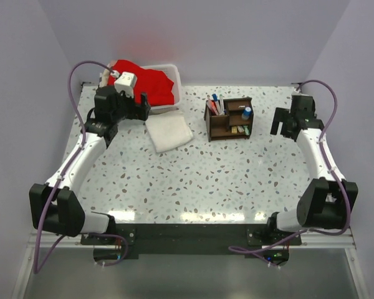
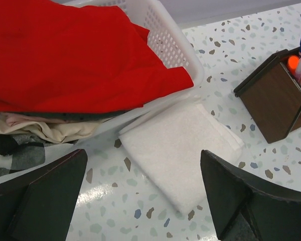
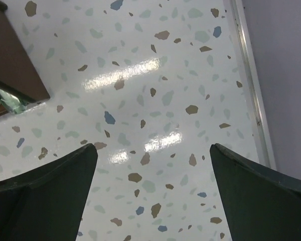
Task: Sort the stationery into containers
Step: Reset both arms
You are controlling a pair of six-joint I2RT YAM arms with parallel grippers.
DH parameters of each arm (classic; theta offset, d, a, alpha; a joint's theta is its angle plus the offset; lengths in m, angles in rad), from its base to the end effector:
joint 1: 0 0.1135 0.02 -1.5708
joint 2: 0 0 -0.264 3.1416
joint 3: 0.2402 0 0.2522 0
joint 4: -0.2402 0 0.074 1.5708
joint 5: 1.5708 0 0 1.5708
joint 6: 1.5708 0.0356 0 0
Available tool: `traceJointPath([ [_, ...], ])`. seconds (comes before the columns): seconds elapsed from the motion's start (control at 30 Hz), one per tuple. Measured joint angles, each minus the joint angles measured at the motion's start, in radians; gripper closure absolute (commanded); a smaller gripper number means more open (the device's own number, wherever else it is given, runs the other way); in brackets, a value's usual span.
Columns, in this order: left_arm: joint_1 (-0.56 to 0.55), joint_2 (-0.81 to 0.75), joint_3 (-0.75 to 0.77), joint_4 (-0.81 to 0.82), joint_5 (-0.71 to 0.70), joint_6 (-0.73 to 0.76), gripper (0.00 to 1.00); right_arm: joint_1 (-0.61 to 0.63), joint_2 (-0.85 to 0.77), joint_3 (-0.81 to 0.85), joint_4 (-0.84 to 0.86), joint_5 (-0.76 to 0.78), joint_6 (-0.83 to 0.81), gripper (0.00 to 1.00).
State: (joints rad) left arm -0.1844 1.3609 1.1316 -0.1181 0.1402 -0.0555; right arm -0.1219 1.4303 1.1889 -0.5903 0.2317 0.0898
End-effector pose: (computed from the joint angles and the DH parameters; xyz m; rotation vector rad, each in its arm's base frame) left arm 0.3136 -0.0635 0.3373 0.2184 1.9133 -0.2955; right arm 0.3051 -0.0456 0.2943 0.3598 2.3664 -0.2931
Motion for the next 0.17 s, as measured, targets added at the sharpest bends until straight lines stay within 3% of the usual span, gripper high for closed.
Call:
traceJointPath([
  [0.17, 0.000, 0.011, 0.000, -0.005, -0.006, 0.011, 0.00, 0.004, -0.096, -0.031, 0.003, 0.021, -0.001, 0.01],
])
